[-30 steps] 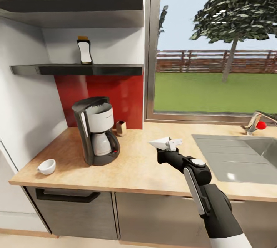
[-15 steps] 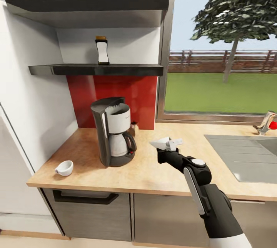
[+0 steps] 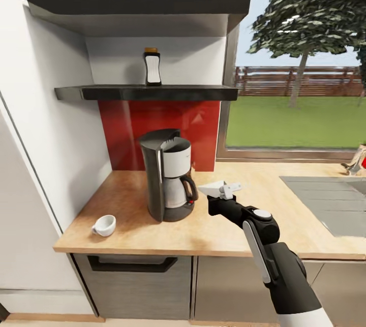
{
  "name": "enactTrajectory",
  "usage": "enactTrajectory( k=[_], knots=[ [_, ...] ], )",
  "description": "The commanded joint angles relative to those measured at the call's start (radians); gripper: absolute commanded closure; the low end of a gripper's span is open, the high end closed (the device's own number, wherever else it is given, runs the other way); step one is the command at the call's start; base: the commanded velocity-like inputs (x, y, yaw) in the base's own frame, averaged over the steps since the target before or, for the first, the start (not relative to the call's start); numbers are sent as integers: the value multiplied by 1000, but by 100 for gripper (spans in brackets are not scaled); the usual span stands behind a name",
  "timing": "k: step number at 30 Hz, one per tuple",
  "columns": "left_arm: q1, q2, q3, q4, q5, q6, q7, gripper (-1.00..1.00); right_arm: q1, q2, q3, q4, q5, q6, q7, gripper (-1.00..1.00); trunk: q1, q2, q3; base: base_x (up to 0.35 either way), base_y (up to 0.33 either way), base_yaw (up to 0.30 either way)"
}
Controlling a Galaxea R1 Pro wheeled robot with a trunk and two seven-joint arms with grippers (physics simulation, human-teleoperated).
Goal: Set up a coffee station on the kitchen countertop: keep the coffee maker on the countertop, move the bottle of coffee from the kitchen shelf to the counter next to the coffee maker, place a paper coffee filter on top of the coffee maker, put the saucer next to the coffee maker with the coffee cup on the saucer, and place the electric kettle next to the coffee maker.
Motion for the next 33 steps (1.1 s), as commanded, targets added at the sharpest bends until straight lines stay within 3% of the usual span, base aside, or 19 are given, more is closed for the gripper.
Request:
enactTrajectory(
  k=[1,10,14,16,18,23,25,29,33],
  knots=[
    [0,0,6,1,-3,-3,0,-100,-1,1,-1,0,-9,7,-3,100,1,-1,0,0,338,-257],
    [1,3,6,1,-4,-2,2,-100,-1,-5,-7,2,-6,8,-4,100,1,-1,3,0,278,-153],
    [2,4,6,1,-4,-2,2,-100,-20,-15,-84,-1,-5,8,-29,100,1,-1,3,0,46,-9],
    [3,4,5,2,-4,-1,1,-100,-85,-25,-121,0,-3,14,-52,100,1,-1,3,0,13,-3],
    [4,4,5,2,-4,0,1,-100,-148,-36,-135,3,-1,42,-60,100,1,-1,3,0,6,-1],
    [8,7,5,4,-4,6,2,-100,-358,-98,-145,19,0,308,-63,100,1,-1,3,0,1,0],
    [8,7,5,5,-4,7,2,-100,-428,-105,-144,40,1,321,-63,100,1,-1,3,0,0,0],
    [10,7,5,9,-3,9,2,-100,-575,-109,-127,189,1,321,-63,100,1,-1,3,0,0,0],
    [10,6,4,14,-3,9,2,-100,-738,-107,-88,512,0,321,-63,100,1,-1,3,0,0,0]
  ],
)
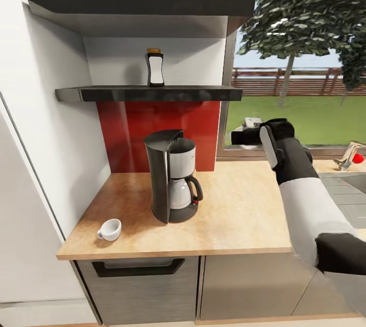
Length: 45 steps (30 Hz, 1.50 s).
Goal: Set up a coffee station on the kitchen countertop: keep the coffee maker on the countertop, move the bottle of coffee from the kitchen shelf to the counter next to the coffee maker, place a paper coffee filter on top of the coffee maker, put the saucer next to the coffee maker with the coffee cup on the saucer, and place the electric kettle next to the coffee maker.
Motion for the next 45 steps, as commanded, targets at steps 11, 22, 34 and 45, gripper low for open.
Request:
enactTrajectory(
  k=[11,22,34,45],
  knots=[
    [-1,-1,5,5,-3,-5,1,-100,-259,89,50,452,-10,4,36,100,0,-1,-1,0,0,0],
    [0,0,5,6,-3,-5,1,-100,-331,171,53,599,-5,4,38,100,0,-1,-1,0,0,0],
    [0,1,6,6,-3,-5,-1,-100,-405,188,55,635,-1,4,37,100,0,-1,-1,0,0,0],
    [0,1,6,5,-3,-5,-1,-100,-423,189,55,631,38,4,37,100,0,-1,-1,0,0,0]
  ],
)
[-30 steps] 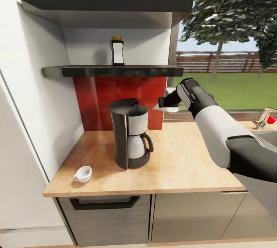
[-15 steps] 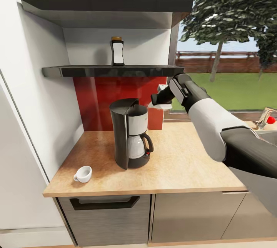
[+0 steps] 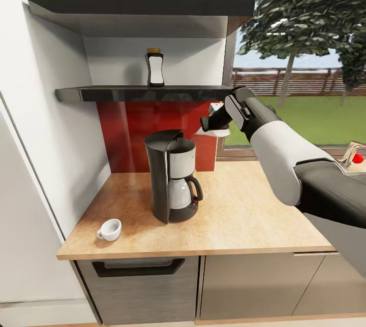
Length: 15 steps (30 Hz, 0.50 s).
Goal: Set up a coffee station on the kitchen countertop: keep the coffee maker on the countertop, move the bottle of coffee from the kitchen shelf to the counter next to the coffee maker, place a paper coffee filter on top of the coffee maker, put the saucer next to the coffee maker with the coffee cup on the saucer, and place the electric kettle next to the coffee maker.
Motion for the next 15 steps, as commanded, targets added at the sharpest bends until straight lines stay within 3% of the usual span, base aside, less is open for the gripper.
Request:
enactTrajectory(
  k=[1,15],
  knots=[
    [0,0,6,1,-3,-4,1,-100,-1,0,7,-1,6,3,0,100,0,-1,-1,0,0,0],
    [0,0,6,1,-3,-4,1,-100,-1,0,7,-21,21,3,0,100,0,-1,-1,0,0,0]
  ],
)
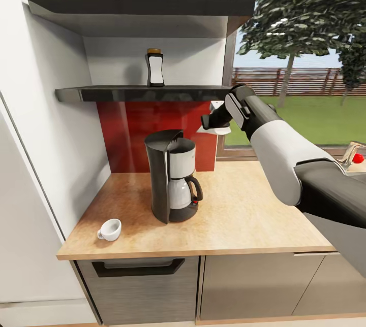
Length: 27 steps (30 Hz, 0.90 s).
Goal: Set up a coffee station on the kitchen countertop: keep the coffee maker on the countertop, move the bottle of coffee from the kitchen shelf to the counter next to the coffee maker, place a paper coffee filter on top of the coffee maker, put the saucer next to the coffee maker with the coffee cup on the saucer, and place the electric kettle next to the coffee maker.
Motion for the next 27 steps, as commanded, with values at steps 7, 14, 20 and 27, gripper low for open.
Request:
enactTrajectory(
  k=[7,14,20,27],
  knots=[
    [0,0,5,1,-3,-4,1,-100,0,-1,6,-3,0,3,0,100,0,-1,-1,0,0,0],
    [0,0,6,1,-2,-4,1,-100,0,-1,6,-3,0,3,0,100,0,-1,-1,0,0,0],
    [7,1,-1,15,-5,14,5,-100,-8,13,1,-1,4,-2,-1,100,0,-1,-1,-8,10,0],
    [8,0,-1,15,-6,12,5,-100,-30,3,1,-1,37,-2,0,100,0,-1,-1,-118,123,0]
  ],
)
